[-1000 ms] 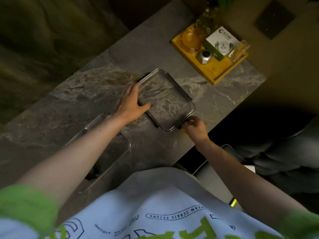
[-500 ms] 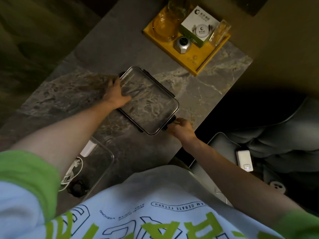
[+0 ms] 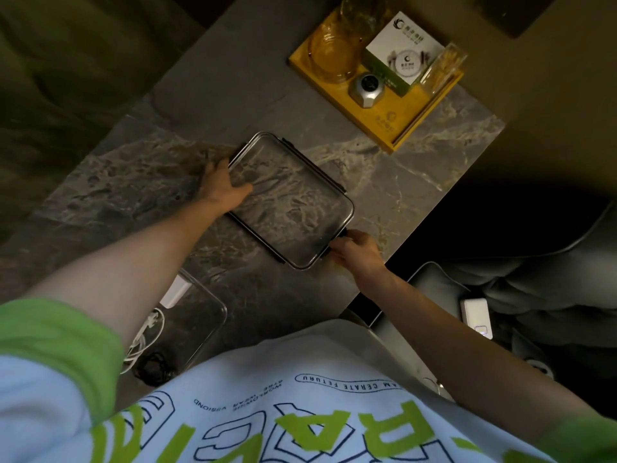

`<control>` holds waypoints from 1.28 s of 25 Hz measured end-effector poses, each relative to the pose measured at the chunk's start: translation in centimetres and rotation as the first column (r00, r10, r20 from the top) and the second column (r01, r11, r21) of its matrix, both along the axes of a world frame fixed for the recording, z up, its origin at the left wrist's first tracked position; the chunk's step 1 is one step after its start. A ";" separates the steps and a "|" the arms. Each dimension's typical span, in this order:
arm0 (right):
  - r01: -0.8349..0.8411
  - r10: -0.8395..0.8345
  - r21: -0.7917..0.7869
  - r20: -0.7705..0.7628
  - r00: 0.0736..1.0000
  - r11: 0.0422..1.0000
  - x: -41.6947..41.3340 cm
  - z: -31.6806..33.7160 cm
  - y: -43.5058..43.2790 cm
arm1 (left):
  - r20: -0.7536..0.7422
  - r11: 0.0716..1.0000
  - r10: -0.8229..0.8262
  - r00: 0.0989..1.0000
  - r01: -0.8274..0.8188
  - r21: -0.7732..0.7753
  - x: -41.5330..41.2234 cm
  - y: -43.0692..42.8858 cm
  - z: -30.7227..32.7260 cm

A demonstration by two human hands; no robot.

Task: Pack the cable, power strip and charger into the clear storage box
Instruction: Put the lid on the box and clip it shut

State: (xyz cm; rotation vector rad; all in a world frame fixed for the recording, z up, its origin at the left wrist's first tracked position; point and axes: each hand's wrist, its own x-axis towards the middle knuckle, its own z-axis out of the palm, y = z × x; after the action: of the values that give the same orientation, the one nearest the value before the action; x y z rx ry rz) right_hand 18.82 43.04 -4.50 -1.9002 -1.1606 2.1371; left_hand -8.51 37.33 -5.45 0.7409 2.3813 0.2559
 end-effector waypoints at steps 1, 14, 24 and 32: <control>0.016 -0.016 -0.001 -0.003 1.000 1.000 -0.1 0.2 0.1 | 0.022 1.000 0.016 1.000 -0.016 0.007 -0.1 -0.3 0.2; 0.003 -0.002 0.030 -0.030 1.000 1.000 -0.6 2.4 0.6 | 0.185 0.900 0.324 0.928 -0.363 0.241 1.3 -3.7 4.9; -0.034 0.062 0.166 -0.171 0.983 0.986 -2.0 8.3 -0.7 | 0.224 0.709 0.437 0.871 -0.487 0.511 3.5 -10.6 10.7; -0.081 0.177 0.301 -0.306 0.935 0.950 -6.5 14.0 -4.2 | 0.273 0.508 0.564 0.779 -0.588 0.630 3.1 -18.7 15.2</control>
State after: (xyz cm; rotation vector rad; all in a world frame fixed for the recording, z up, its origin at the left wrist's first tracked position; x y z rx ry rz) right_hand 12.35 38.87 9.45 -1.3192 -1.4548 2.1026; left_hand -5.46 18.66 9.79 0.1661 2.4015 1.5089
